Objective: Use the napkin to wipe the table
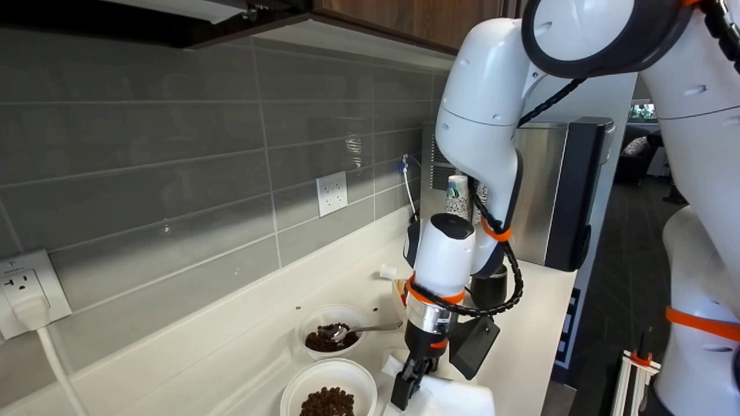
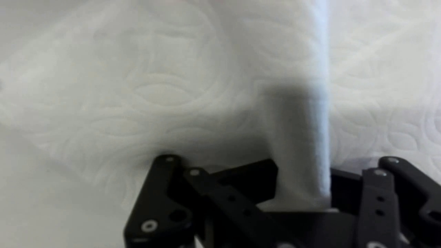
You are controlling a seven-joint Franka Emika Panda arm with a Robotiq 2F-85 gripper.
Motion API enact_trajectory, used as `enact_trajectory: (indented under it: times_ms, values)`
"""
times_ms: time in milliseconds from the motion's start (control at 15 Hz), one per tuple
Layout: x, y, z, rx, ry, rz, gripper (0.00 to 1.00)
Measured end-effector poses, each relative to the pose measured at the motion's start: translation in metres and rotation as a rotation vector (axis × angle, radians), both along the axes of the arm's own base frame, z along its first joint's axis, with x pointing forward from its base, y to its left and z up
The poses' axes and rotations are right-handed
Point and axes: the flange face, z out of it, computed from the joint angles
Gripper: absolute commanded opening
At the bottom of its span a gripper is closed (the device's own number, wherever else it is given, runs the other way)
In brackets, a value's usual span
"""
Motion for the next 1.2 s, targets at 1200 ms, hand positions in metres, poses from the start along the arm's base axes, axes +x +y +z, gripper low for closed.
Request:
enact_trajectory:
  times_ms: [1200]
  values:
    - [0.009,0.023,0.002,-0.022,-0.046,0.132,0.00]
